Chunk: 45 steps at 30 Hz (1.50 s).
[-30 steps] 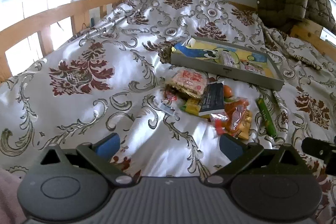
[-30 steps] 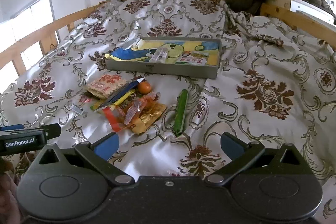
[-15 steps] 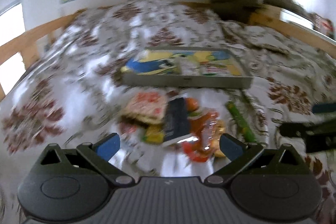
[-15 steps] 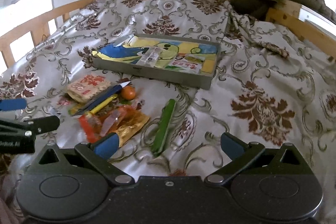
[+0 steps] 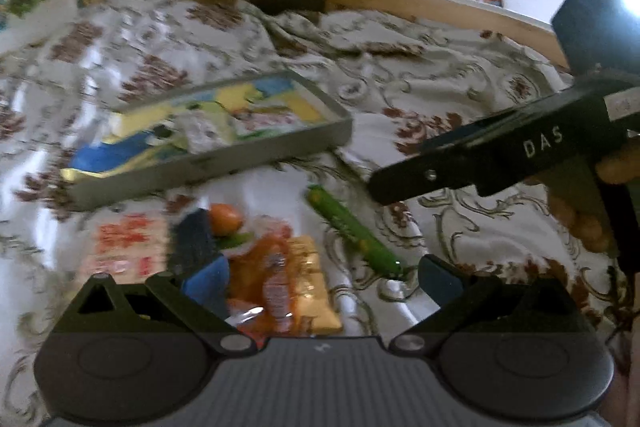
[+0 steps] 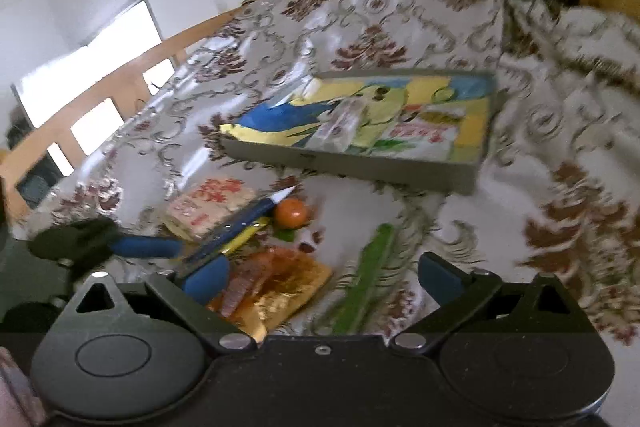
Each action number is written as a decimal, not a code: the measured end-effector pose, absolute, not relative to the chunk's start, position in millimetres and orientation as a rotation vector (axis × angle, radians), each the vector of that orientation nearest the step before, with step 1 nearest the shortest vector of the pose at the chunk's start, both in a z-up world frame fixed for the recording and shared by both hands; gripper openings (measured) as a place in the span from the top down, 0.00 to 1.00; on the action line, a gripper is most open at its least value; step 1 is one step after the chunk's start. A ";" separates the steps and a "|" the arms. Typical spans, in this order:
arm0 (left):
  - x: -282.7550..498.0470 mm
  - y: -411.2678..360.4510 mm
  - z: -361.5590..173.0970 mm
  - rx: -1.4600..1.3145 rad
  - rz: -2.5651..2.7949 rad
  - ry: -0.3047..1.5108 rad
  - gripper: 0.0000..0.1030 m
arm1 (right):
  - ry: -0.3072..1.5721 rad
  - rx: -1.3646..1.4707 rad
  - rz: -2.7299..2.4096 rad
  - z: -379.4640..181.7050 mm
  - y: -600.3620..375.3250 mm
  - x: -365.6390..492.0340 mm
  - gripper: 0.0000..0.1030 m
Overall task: Organize snacks
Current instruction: 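Close the right tool on the green stick snack while the left tool reaches the orange bag, then close the left tool on the orange snack bag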
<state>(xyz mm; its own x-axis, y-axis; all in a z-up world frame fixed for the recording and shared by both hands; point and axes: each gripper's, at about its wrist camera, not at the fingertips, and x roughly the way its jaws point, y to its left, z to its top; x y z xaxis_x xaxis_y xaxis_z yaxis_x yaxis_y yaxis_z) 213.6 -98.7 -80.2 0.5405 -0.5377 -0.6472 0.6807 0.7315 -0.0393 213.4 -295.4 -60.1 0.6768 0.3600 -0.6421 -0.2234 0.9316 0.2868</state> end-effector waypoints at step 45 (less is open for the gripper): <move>286.0 -82.2 -127.0 0.044 -0.582 0.949 0.47 | 1.049 0.120 0.210 -126.3 -269.0 258.4 0.70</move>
